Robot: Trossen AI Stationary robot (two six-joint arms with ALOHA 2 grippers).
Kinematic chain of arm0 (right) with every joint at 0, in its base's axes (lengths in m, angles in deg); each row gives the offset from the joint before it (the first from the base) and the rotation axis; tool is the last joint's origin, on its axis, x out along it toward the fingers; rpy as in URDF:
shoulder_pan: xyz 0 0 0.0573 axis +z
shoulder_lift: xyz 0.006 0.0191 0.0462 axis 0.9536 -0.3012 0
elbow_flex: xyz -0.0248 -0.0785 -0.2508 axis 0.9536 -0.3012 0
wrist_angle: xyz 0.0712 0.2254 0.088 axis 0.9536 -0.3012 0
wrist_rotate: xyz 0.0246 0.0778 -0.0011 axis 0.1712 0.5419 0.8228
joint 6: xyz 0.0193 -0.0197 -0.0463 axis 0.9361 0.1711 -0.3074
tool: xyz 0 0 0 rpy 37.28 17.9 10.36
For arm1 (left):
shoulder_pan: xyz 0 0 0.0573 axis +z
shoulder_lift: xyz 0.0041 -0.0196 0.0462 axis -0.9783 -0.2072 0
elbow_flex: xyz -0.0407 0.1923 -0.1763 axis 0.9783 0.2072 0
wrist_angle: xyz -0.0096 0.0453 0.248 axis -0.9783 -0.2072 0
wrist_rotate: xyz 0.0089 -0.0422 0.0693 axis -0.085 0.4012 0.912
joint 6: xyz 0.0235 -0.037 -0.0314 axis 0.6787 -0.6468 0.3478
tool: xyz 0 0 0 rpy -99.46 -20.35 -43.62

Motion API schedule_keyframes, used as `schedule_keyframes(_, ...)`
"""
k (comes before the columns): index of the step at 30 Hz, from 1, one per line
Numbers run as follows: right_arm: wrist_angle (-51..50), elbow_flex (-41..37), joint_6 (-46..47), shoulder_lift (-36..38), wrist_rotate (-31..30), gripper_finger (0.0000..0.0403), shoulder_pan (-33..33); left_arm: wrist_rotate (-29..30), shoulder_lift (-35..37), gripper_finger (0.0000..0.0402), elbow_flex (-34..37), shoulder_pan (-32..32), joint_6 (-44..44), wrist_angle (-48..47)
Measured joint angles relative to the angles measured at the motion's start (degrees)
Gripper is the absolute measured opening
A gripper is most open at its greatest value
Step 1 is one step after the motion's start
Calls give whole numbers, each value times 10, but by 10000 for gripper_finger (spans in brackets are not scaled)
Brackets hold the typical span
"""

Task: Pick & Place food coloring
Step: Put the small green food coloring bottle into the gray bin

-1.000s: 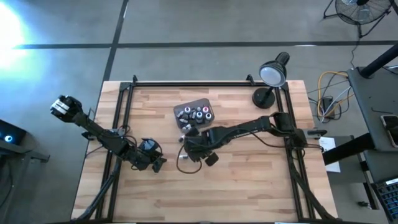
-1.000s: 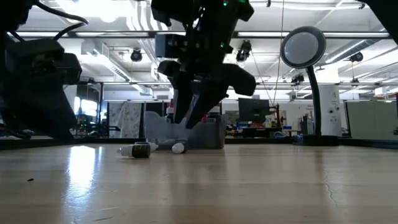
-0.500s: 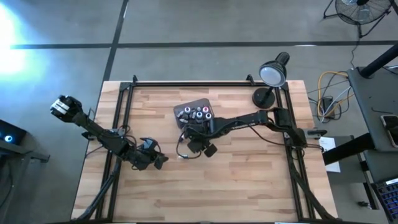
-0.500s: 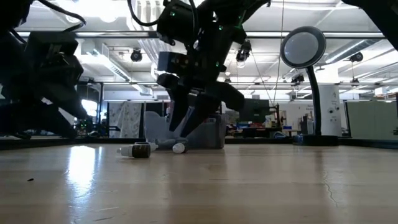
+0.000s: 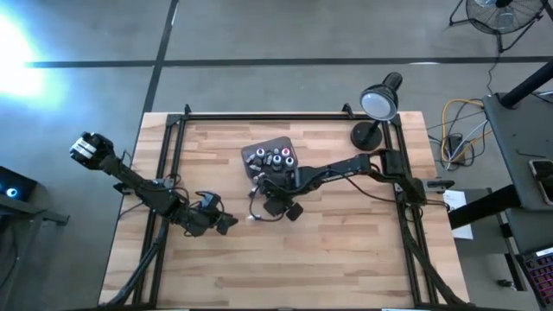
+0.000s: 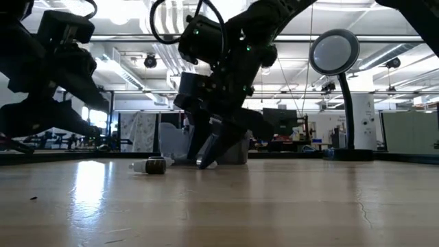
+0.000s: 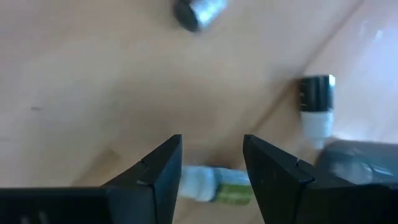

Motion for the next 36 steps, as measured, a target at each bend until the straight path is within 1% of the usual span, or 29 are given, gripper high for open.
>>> schedule_keyframes(4,24,-9,-1,0,-1,166,-7,7,0,193,-4,0,0,0)
schedule_keyframes(6,23,-12,15,0,-5,166,-9,8,0,193,-7,0,-3,0)
schedule_keyframes(8,18,-11,60,0,-25,166,-9,8,0,193,-9,0,-5,0)
schedule_keyframes(10,2,-1,128,6,-52,166,-8,8,0,193,-9,0,-9,0)
schedule_keyframes(14,-13,8,280,48,-56,169,-4,10,0,193,-9,0,-9,0)
schedule_keyframes(16,-14,4,342,76,-49,172,-1,15,0,193,-9,0,1,-1)
schedule_keyframes(18,-18,-7,369,100,-43,175,-1,19,0,193,-8,0,18,-2)
schedule_keyframes(20,-18,-27,374,114,-42,180,-2,22,0,193,-8,0,38,-2)
schedule_keyframes(22,-16,-48,389,114,-41,184,-7,23,0,193,-8,0,53,-5)
schedule_keyframes(25,-9,-72,448,97,-21,191,-13,23,0,193,-8,0,62,-8)
schedule_keyframes(28,4,-82,501,78,-17,200,-11,23,0,193,-7,0,62,-19)
schedule_keyframes(30,23,-82,511,68,-17,207,-6,22,0,193,-7,1,62,-24)
schedule_keyframes(36,32,-82,539,39,-21,224,1,19,0,193,-7,1,61,-27)
